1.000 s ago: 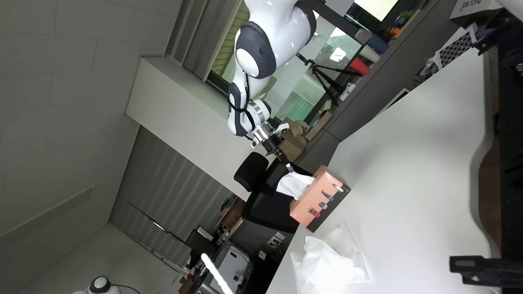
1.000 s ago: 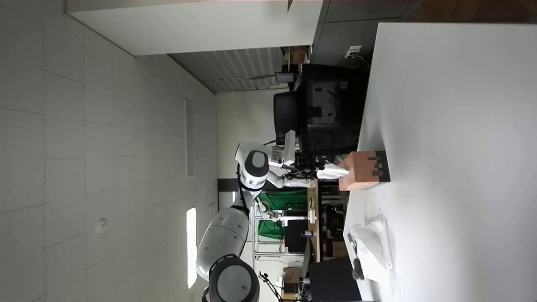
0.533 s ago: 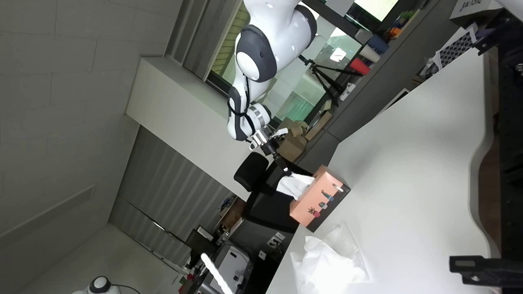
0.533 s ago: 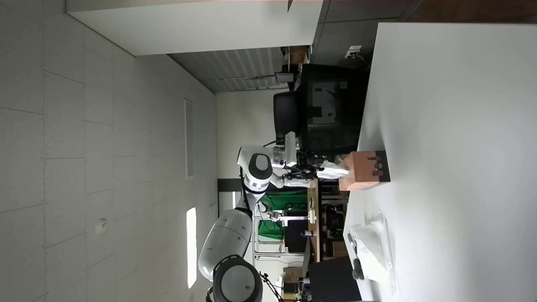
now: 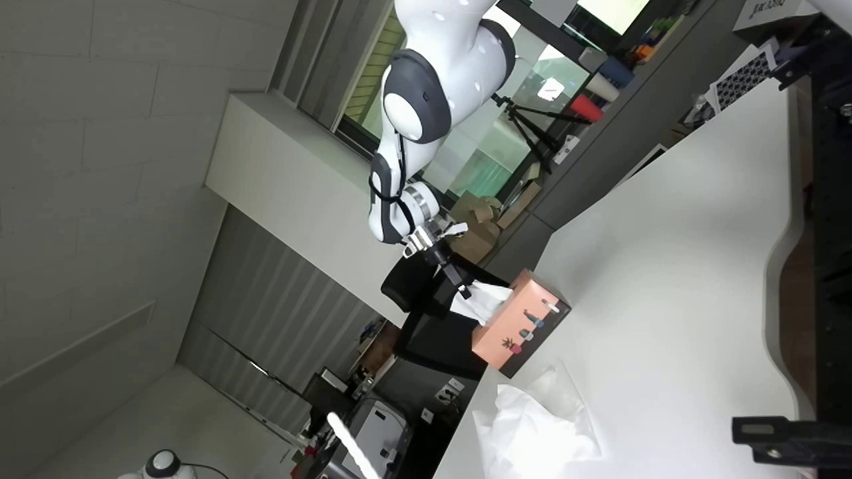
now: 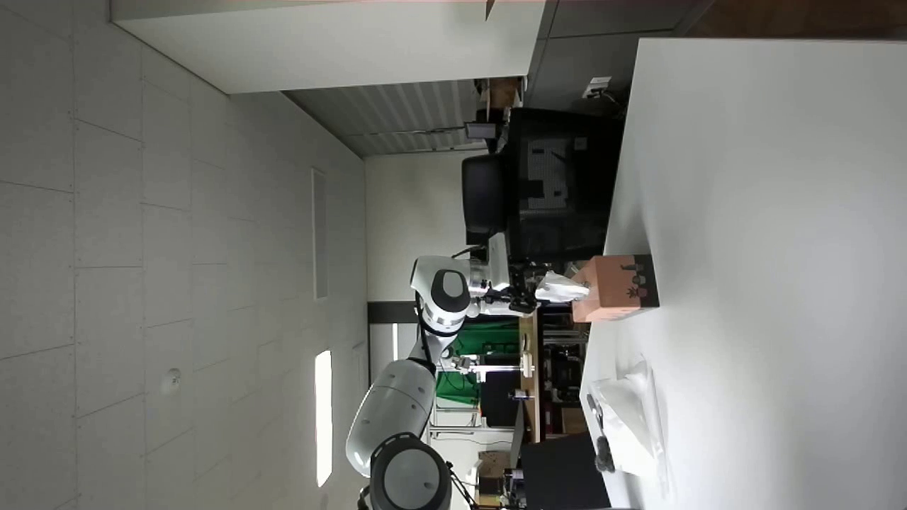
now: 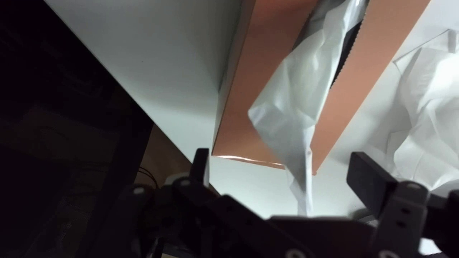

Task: Take out a paper towel from the box

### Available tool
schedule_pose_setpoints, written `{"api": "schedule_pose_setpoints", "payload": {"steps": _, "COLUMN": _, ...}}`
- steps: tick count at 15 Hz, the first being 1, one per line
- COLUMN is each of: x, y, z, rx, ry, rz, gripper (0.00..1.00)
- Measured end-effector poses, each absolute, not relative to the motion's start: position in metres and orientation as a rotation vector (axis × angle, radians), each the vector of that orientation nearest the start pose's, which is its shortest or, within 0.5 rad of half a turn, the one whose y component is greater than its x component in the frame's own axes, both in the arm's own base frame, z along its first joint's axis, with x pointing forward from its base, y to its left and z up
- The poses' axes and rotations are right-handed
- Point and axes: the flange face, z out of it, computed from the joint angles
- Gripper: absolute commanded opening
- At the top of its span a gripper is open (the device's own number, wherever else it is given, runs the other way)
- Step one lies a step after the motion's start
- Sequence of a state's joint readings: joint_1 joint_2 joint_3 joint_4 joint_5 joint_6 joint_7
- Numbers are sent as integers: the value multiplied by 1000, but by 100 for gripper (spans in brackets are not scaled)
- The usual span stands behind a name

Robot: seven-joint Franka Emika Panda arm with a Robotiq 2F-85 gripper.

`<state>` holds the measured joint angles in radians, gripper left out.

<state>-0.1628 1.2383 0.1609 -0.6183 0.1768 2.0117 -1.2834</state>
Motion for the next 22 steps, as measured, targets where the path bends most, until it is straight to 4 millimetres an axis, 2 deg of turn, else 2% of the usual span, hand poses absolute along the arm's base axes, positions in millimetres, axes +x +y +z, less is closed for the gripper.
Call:
{"api": "schedule_pose_setpoints", "payload": {"steps": 1, "x": 818, "y": -62, "z": 237, "rx": -2513, "ry": -1545, "rz": -460, "gripper": 75}}
{"api": "schedule_pose_setpoints", "payload": {"steps": 3, "x": 816, "y": -57, "z": 224, "rx": -2500, "ry": -1544, "rz": -430, "gripper": 74}}
{"api": "schedule_pose_setpoints", "payload": {"steps": 7, "x": 814, "y": -64, "z": 211, "rx": -2506, "ry": -1531, "rz": -410, "gripper": 45}}
{"api": "schedule_pose_setpoints", "payload": {"steps": 13, "x": 816, "y": -76, "z": 223, "rx": -2535, "ry": -1530, "rz": -434, "gripper": 5}}
{"api": "schedule_pose_setpoints", "payload": {"steps": 15, "x": 816, "y": -80, "z": 226, "rx": -2544, "ry": -1520, "rz": -429, "gripper": 0}}
{"api": "schedule_pose_setpoints", "payload": {"steps": 19, "x": 809, "y": -87, "z": 234, "rx": -2531, "ry": -1476, "rz": -352, "gripper": 0}}
{"api": "schedule_pose_setpoints", "payload": {"steps": 22, "x": 807, "y": -95, "z": 259, "rx": -2538, "ry": -1439, "rz": -331, "gripper": 0}}
